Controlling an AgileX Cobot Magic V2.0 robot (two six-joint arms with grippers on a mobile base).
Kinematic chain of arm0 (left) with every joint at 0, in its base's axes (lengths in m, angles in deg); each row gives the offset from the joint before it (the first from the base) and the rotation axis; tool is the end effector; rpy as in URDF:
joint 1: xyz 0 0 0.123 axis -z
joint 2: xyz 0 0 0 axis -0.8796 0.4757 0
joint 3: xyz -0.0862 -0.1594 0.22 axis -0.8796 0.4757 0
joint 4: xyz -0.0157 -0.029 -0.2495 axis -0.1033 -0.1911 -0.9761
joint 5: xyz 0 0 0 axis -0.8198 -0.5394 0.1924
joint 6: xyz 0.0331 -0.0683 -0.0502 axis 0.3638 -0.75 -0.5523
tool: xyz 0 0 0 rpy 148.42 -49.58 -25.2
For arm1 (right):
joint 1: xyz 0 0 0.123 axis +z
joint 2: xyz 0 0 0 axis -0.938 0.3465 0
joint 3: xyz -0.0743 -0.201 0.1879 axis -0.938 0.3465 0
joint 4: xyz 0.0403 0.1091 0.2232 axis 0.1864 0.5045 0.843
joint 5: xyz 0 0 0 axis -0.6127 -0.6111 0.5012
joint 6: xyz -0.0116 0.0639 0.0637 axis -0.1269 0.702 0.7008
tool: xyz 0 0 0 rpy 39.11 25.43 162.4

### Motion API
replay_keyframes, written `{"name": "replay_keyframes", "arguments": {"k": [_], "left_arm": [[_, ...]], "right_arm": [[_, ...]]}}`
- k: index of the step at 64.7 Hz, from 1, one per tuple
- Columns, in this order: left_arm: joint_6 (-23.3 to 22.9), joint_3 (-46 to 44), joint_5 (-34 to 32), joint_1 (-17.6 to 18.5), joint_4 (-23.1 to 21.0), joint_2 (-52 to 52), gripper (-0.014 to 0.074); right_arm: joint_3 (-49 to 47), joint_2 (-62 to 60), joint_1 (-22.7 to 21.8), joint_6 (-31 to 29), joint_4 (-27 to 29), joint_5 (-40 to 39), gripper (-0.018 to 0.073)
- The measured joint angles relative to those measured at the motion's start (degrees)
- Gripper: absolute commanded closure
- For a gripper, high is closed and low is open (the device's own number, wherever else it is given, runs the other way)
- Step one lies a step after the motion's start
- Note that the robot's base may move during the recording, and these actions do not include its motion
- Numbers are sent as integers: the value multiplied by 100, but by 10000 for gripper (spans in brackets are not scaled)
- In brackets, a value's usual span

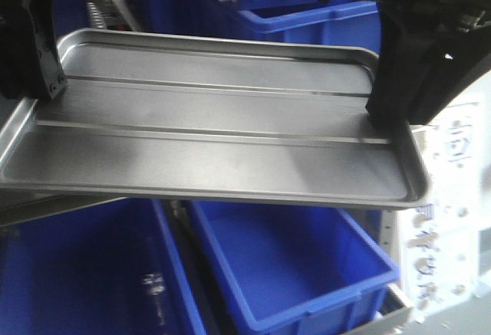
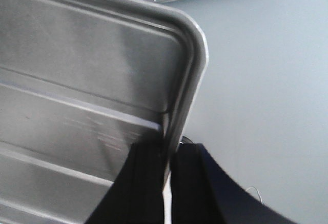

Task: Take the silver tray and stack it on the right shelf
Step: 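Carry the silver tray over the larger grey-green tray on the shelf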

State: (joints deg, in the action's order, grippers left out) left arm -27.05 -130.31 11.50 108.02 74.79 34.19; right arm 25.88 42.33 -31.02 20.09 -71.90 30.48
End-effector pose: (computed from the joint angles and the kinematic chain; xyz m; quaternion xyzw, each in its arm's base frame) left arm 0.1917 -0.1764 0.3182 0.1065 0.9702 -0.0516 0.2116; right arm 0.2040 0.1583 0.2993 -0.0982 0.9693 0.1026 0.2006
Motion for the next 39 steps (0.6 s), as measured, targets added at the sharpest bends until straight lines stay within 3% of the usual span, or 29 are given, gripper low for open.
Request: {"name": "replay_keyframes", "arguments": {"k": [39], "left_arm": [[0,0,0,0,0,0,689]], "right_arm": [[0,0,0,0,0,-11,503]]}}
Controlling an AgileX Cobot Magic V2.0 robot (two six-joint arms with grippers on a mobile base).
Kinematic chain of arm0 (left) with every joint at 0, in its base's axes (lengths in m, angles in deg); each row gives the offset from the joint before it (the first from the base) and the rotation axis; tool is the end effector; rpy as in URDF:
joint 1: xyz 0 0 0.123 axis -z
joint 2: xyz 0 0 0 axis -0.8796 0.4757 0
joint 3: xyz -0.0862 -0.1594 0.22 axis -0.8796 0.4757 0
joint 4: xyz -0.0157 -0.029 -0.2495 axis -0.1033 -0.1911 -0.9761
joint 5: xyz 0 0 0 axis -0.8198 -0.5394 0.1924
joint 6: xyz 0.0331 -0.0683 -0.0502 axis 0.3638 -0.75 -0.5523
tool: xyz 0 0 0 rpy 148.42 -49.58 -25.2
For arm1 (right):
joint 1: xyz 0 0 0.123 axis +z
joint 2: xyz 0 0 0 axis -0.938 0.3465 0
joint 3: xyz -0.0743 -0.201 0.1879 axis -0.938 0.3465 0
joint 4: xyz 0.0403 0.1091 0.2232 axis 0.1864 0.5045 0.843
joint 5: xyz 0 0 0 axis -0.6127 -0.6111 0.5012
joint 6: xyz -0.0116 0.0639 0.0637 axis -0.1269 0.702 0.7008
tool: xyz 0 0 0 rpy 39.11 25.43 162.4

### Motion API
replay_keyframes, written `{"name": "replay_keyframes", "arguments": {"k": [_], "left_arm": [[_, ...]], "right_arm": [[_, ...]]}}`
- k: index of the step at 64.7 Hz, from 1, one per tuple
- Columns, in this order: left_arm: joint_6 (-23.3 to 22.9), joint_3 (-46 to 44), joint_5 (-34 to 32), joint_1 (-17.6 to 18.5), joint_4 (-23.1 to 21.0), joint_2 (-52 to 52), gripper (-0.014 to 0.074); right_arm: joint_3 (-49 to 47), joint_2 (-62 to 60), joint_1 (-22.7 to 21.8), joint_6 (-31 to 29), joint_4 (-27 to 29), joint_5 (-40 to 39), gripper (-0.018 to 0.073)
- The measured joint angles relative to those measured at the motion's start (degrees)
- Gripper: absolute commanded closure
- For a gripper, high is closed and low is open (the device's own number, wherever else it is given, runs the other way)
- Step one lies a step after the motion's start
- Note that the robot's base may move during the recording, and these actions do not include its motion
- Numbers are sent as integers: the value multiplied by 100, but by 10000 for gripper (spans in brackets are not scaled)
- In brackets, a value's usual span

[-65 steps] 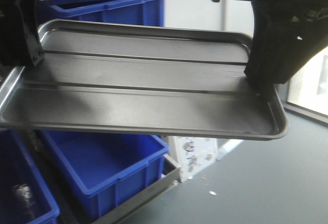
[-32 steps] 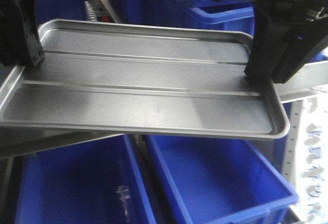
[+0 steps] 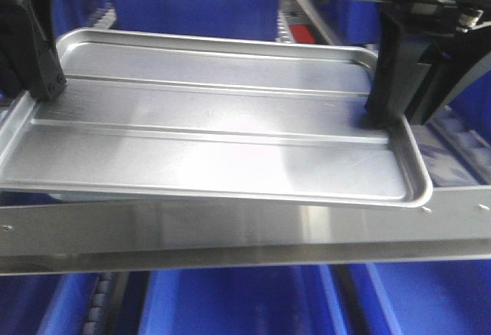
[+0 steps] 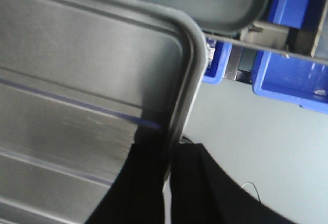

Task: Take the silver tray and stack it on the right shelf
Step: 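Carry the silver tray over the larger grey-green tray on the shelf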

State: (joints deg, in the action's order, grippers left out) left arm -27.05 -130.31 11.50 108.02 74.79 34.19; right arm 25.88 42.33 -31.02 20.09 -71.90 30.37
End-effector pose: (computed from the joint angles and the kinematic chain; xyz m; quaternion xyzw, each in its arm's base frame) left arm 0.1917 -0.1764 0.3182 0.1065 0.9702 -0.0516 0.2116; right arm 0.2041 0.1584 0.2994 -0.0982 0.9691 0.1031 0.2014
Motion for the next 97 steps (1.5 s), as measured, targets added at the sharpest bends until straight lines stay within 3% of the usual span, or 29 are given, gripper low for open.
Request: {"name": "replay_keyframes", "arguments": {"k": [97], "left_arm": [[0,0,10,0,0,0,689]], "right_arm": [[0,0,0,0,0,0,503]]}}
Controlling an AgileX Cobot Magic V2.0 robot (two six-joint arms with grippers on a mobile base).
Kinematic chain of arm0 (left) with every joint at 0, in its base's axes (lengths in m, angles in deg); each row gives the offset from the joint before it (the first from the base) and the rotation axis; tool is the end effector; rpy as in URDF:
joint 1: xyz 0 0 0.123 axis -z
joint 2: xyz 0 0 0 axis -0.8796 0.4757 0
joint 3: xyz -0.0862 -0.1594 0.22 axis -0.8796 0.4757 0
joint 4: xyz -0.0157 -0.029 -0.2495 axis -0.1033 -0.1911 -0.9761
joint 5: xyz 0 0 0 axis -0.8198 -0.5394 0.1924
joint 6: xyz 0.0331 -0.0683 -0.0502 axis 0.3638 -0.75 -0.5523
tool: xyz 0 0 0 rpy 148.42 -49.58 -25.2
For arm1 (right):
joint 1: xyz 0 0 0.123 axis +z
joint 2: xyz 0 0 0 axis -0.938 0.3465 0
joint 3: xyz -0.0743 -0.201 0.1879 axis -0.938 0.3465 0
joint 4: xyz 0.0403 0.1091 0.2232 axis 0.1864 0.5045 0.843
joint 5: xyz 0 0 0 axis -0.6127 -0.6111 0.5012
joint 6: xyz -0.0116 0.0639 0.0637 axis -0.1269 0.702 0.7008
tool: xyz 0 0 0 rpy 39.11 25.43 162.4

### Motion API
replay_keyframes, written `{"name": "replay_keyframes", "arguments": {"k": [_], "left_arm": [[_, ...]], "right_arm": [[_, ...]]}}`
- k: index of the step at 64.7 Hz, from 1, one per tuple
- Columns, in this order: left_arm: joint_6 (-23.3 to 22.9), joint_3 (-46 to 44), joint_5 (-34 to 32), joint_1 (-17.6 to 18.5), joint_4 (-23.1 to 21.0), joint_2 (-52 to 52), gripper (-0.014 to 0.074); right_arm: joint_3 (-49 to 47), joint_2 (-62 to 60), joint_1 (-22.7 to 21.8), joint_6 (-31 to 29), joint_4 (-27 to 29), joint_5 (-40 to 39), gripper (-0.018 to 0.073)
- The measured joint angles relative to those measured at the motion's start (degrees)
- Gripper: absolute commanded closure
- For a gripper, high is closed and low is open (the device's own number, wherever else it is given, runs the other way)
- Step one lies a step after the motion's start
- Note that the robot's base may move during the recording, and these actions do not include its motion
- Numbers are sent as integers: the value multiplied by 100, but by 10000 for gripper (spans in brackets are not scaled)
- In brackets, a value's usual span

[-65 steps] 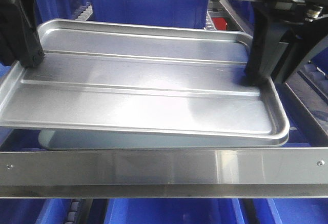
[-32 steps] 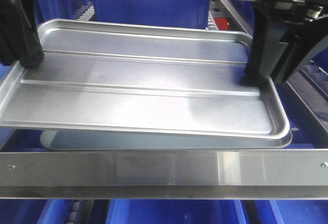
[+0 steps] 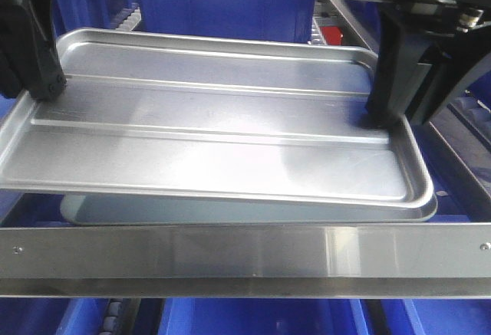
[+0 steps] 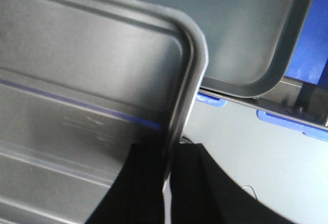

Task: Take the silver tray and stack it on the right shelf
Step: 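Carry the silver tray over the larger grey-green tray on the shelf, then lower the silver tray into the grey-green tray and open both grippers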

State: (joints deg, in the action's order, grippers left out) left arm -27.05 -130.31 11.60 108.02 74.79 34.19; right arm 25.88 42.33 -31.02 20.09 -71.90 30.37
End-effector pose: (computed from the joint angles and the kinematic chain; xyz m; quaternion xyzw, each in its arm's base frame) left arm 0.1916 -0.1763 0.3182 0.1064 0.9703 -0.0510 0.2110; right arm 0.2041 0.1584 0.2994 -0.0982 0.9691 0.1031 0.2014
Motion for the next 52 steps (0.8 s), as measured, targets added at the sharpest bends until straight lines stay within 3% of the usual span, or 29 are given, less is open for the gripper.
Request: {"name": "replay_keyframes", "arguments": {"k": [22,35,44,52], "left_arm": [[0,0,-25,0,0,0,689],[55,-48,-443,-30,418,0,689],[297,-353,-736,-313,459,109,689],[624,-703,-951,-589,177,463,689]], "right_arm": [[0,0,0,0,0,11,503],[-454,0,-146,0,-57,217,503],[-927,0,-386,-18,-101,297,503],[-1190,0,-668,-82,-155,297,503]]}}
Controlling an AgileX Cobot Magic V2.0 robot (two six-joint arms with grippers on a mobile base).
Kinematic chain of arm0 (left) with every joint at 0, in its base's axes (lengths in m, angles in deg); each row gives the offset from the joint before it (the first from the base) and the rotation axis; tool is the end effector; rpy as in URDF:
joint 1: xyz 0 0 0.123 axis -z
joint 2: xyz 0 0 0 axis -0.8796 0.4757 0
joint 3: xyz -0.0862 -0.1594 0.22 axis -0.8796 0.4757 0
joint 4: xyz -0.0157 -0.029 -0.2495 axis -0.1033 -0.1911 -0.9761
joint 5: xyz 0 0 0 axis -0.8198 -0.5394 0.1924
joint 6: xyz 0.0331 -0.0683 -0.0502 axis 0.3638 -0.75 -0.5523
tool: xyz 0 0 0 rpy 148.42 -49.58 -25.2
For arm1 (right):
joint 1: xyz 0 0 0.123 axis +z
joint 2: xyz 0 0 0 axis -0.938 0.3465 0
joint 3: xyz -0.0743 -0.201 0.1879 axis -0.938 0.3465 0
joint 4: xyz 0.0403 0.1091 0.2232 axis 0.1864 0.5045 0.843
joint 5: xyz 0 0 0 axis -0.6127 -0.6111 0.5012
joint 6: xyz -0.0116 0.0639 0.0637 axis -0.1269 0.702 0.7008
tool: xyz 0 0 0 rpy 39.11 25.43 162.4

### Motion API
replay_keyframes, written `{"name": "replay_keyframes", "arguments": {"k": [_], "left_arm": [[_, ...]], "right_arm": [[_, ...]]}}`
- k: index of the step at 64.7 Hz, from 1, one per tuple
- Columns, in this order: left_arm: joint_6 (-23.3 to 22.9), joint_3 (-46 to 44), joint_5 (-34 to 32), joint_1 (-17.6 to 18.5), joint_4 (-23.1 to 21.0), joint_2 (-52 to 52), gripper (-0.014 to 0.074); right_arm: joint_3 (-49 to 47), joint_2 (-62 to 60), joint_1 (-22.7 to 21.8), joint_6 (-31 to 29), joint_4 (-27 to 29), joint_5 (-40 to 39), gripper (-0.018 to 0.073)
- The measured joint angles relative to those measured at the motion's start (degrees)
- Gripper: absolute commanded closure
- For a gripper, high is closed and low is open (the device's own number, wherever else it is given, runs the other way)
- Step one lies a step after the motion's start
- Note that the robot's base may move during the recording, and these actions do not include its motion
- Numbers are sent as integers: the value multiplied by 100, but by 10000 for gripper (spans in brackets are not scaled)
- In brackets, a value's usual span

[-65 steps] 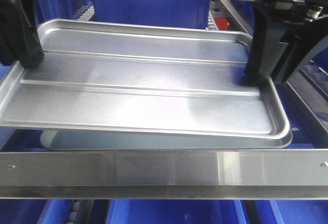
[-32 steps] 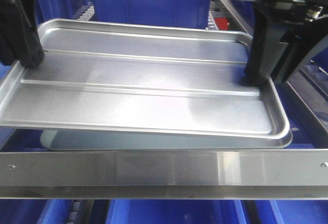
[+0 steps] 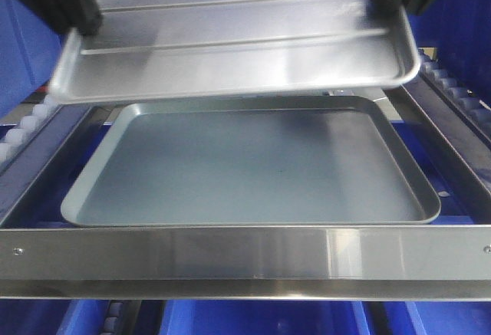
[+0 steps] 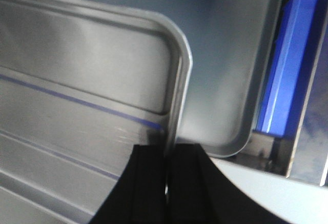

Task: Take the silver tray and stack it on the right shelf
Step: 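Lower the silver tray into the grey-green tray and open both grippers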

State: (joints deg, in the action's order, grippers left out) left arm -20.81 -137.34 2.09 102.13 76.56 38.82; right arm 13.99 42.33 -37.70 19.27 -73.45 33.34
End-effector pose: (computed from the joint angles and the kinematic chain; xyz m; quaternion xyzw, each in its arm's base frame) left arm 0.2390 -0.1811 0.3391 0.1191 0.9424 -0.0773 0.3030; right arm 0.2325 0.1381 0.3588 -0.0481 0.9520 0.1147 0.2798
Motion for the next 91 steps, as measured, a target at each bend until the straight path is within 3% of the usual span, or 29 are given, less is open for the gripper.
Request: {"name": "replay_keyframes", "arguments": {"k": [13,51,55,58,68,73,83,91], "left_arm": [[319,-391,-277,-172,-461,746,689],[332,-426,-785,-425,-366,2156,689],[341,-426,-797,-448,-366,2209,659],[355,-426,-821,-460,-366,2235,584],[548,-426,-825,-473,-355,2309,218],[579,-437,-928,-462,-382,2324,110],[614,-459,-1061,-450,-419,2324,92],[625,-459,-1069,-440,-428,2324,92]], "right_arm": [[-61,335,-444,-295,-100,-46,503],[-61,2426,-630,-460,-327,-1032,500],[-61,2481,-630,-460,-331,-1091,499],[-61,2504,-630,-460,-331,-1115,493],[-132,2517,-630,-493,-363,-1264,335],[-200,2517,-630,-539,-363,-1284,211],[-326,2517,-595,-574,-342,-1298,-23],[-375,2517,-583,-588,-342,-1205,-64]]}}
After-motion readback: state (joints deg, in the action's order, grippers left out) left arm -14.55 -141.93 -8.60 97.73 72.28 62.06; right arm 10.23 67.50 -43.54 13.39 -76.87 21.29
